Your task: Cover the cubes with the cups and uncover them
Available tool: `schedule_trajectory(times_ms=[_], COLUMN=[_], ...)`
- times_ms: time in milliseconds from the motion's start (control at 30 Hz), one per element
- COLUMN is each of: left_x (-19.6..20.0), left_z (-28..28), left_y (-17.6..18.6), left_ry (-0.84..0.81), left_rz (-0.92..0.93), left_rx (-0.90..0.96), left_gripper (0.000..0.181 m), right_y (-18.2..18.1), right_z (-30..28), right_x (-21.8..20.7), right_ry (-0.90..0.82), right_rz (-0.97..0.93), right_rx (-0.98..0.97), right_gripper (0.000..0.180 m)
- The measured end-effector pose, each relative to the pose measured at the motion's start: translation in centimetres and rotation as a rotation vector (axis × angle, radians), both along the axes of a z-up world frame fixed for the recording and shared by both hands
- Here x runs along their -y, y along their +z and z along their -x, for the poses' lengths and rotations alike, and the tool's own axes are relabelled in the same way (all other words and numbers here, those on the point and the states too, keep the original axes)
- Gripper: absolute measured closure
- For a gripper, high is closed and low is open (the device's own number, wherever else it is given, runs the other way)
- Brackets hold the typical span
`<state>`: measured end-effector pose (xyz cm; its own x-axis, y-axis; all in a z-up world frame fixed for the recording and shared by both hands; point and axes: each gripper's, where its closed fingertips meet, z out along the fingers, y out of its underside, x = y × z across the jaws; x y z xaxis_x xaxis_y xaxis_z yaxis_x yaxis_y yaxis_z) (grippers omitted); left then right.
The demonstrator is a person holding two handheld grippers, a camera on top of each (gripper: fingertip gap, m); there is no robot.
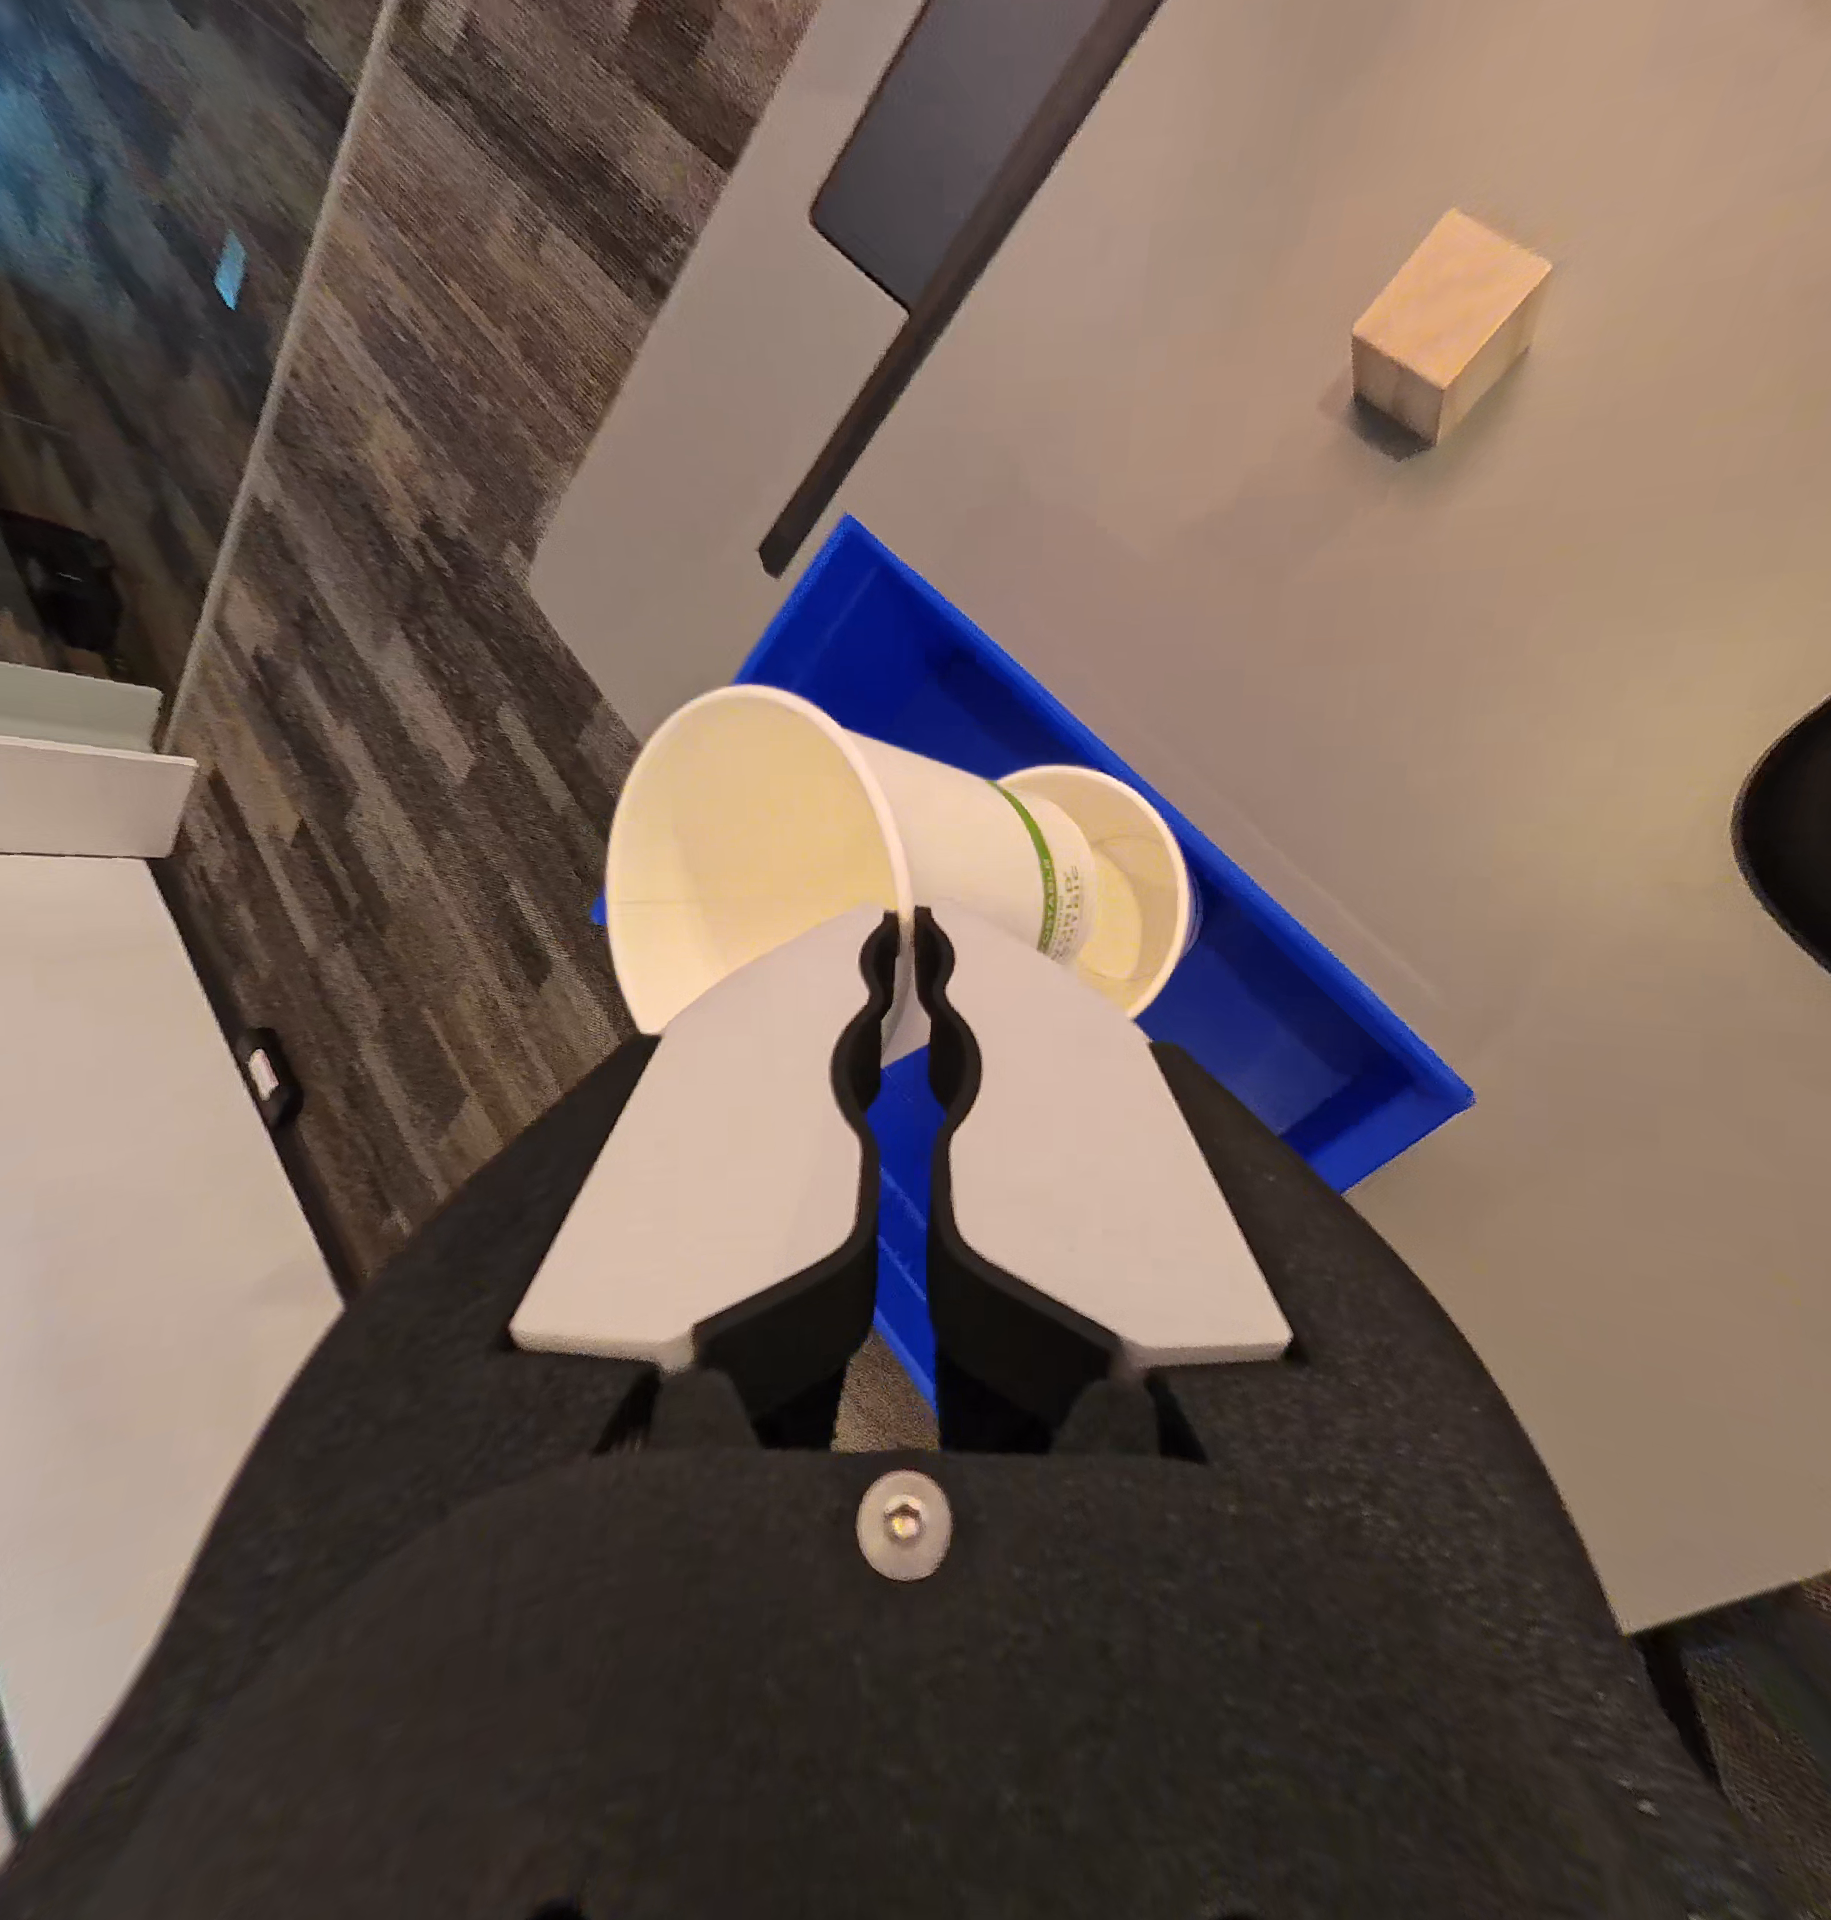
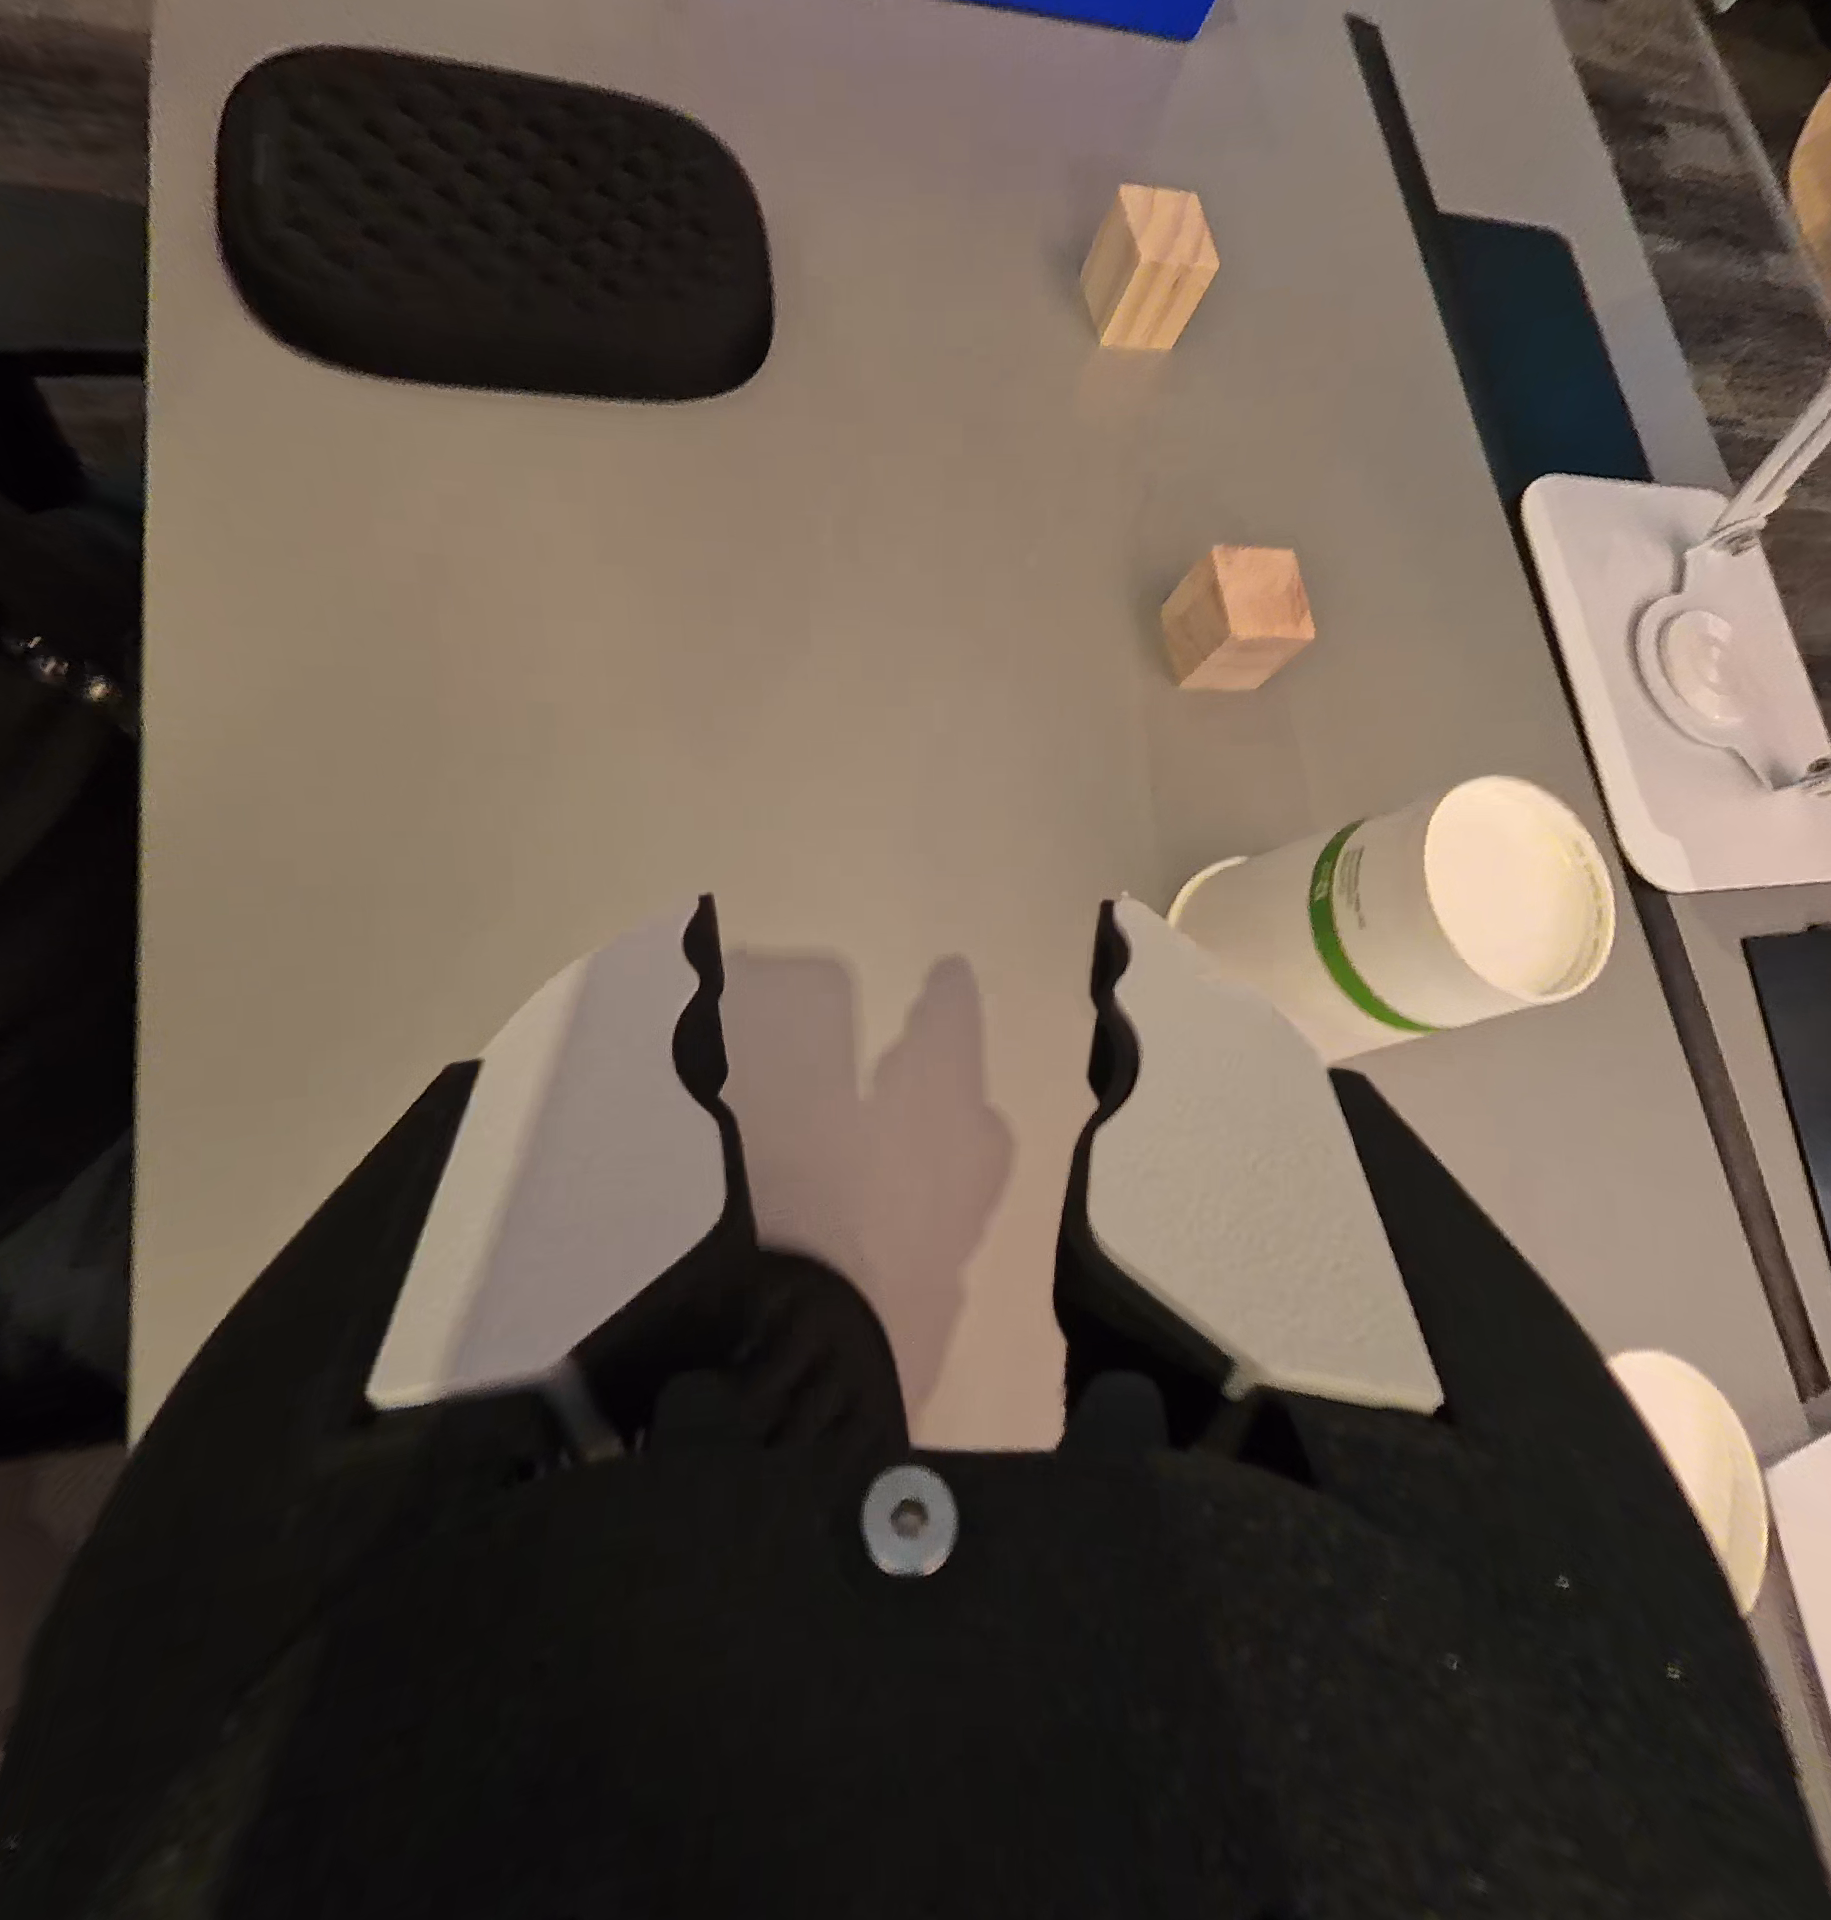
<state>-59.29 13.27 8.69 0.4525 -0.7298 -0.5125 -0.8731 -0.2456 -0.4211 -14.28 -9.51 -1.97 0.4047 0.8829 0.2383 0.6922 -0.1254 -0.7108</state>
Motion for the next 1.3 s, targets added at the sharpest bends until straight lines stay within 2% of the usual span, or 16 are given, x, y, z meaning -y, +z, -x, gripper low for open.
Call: schedule_trajectory(times_ms=[167, 300, 467, 567, 667, 733, 767, 800, 900, 1033, 1167, 1300], left_x=[1.6, 4.2, 8.9, 11.2, 12.8, 13.7, 14.0, 14.3, 14.8, 14.6, 15.1, 16.0], left_z=[-3.1, -8.9, -18.1, -22.6, -25.6, -27.1, -27.7, -28.2, -29.4, -30.5, -31.8, -33.3], left_y=[5.0, 7.9, 8.7, 8.1, 7.3, 6.7, 6.4, 6.2, 5.4, 4.2, 3.8, 4.1], left_ry=[-0.055, -0.181, -0.41, -0.521, -0.596, -0.635, -0.651, -0.664, -0.709, -0.753, -0.795, -0.814], left_rz=[-0.055, -0.055, -0.011, 0.006, 0.011, 0.036, 0.05, 0.055, 0.026, -0.146, -0.331, -0.46], left_rx=[0.039, 0.11, 0.173, 0.188, 0.191, 0.208, 0.221, 0.233, 0.215, 0.057, -0.103, -0.145], left_gripper=[0.178, 0.178, 0.178, 0.178, 0.178, 0.178, 0.178, 0.178, 0.178, 0.172, 0.171, 0.171], right_y=[1.2, 3.5, 7.9, 10.5, 10.8, 10.2, 10.0, 9.7, 8.9, 8.3, 9.0, 9.8], right_z=[4.1, 9.4, 15.8, 17.9, 18.1, 18.1, 18.1, 17.9, 16.6, 14.5, 12.3, 10.8], right_x=[-3.2, -5.8, -9.4, -11.1, -12.7, -12.7, -12.3, -12.1, -11.8, -11.8, -12.1, -11.8], right_ry=[-0.013, 0.006, 0.011, -0.007, -0.048, -0.028, 0.005, 0.023, 0.038, 0.033, 0.064, 0.123], right_rz=[-0.086, -0.138, -0.194, -0.165, -0.132, -0.061, -0.037, -0.023, -0.056, -0.128, -0.319, -0.416], right_rx=[-0.158, -0.328, -0.509, -0.661, -0.73, -0.76, -0.775, -0.773, -0.747, -0.705, -0.684, -0.683], right_gripper=[0.111, 0.102, 0.08, 0.073, 0.07, 0.078, 0.092, 0.099, 0.1, 0.1, 0.1, 0.1])
